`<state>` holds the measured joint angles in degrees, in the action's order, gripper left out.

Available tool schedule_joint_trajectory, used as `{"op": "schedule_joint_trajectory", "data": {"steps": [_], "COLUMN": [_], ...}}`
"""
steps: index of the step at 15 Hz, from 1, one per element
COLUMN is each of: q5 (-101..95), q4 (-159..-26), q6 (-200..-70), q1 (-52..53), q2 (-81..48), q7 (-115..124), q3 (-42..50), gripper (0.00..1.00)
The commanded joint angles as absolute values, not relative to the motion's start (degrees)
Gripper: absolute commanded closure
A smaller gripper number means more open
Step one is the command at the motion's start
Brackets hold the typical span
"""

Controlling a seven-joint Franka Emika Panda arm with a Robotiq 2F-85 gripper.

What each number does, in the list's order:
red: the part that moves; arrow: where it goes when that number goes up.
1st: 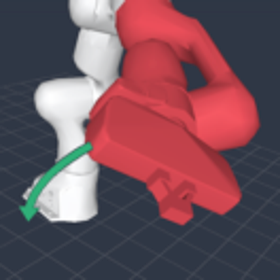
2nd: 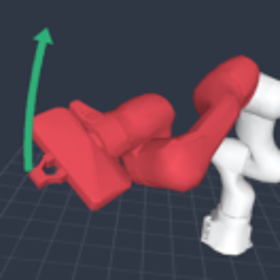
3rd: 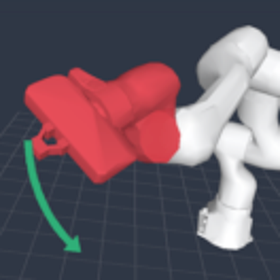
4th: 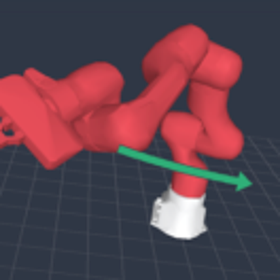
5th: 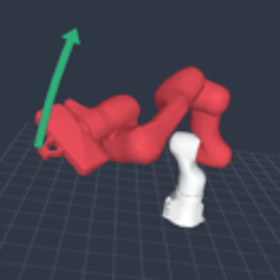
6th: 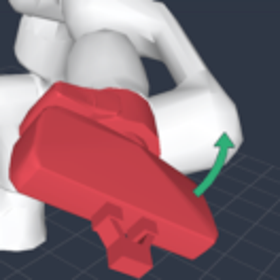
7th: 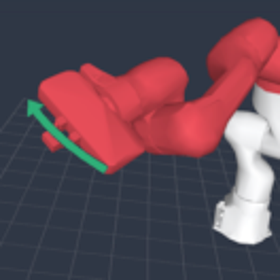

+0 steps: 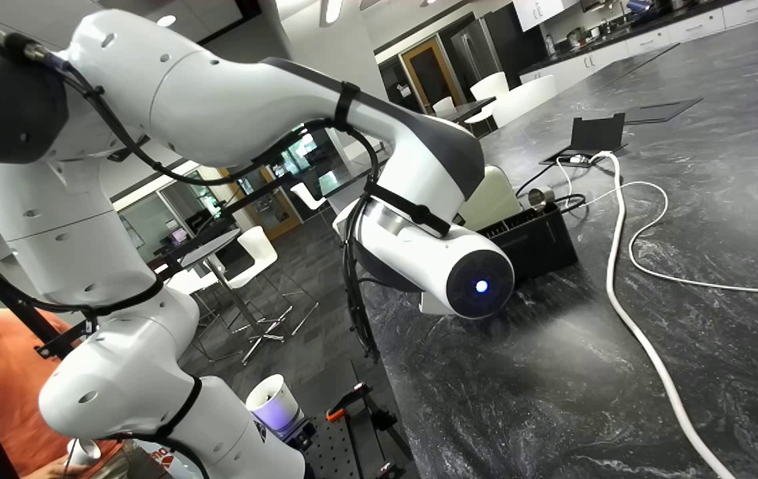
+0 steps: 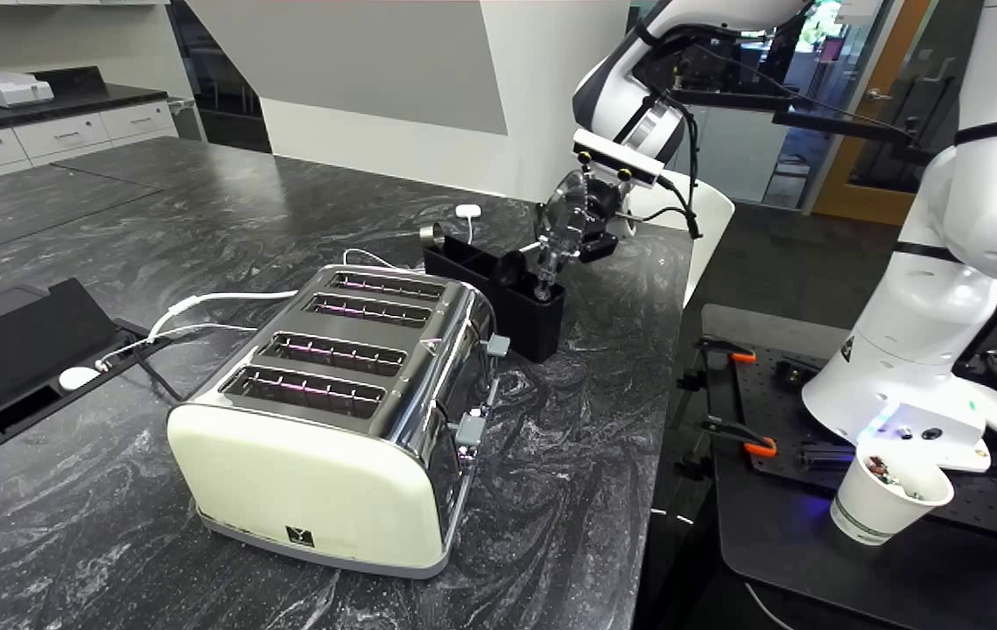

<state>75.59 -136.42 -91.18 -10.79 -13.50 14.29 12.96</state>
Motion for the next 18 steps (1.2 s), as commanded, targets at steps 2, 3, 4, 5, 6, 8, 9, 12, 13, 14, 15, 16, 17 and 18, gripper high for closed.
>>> {"op": "schedule_joint_trajectory", "data": {"steps": [2, 3, 4, 5, 6, 8, 9, 12, 13, 14, 15, 16, 17, 18], "q5": [73.12, 73.19, 73.10, 73.04, 72.98, 72.85, 72.78, 70.58, 69.16, 67.13, 65.29, 61.97, 58.76, 55.73], "q4": [-135.96, -135.92, -135.85, -135.73, -135.59, -135.45, -135.53, -135.33, -135.17, -134.66, -134.09, -132.70, -131.28, -128.97], "q6": [-95.75, -96.18, -96.65, -96.90, -96.99, -96.84, -96.47, -95.30, -95.38, -95.39, -95.85, -95.95, -97.49, -97.10], "q1": [-9.68, -9.58, -9.37, -9.21, -9.10, -8.78, -8.66, -8.71, -8.76, -8.86, -8.92, -9.01, -8.92, -9.05], "q2": [-13.20, -13.11, -12.92, -12.77, -12.56, -11.44, -10.29, -5.67, -3.48, -1.56, 0.11, 1.35, 2.36, 2.11], "q7": [13.90, 13.64, 13.37, 13.25, 13.04, 13.14, 13.06, 14.03, 14.97, 15.93, 16.35, 17.13, 17.30, 17.73], "q3": [12.75, 12.58, 12.45, 12.30, 12.13, 11.98, 11.97, 12.28, 12.38, 12.42, 12.32, 12.16, 11.76, 11.48], "gripper": [0.52, 0.49, 0.44, 0.35, 0.29, 0.13, 0.05, 0.00, 0.00, 0.00, 0.00, 0.00, 0.00, 0.00]}}
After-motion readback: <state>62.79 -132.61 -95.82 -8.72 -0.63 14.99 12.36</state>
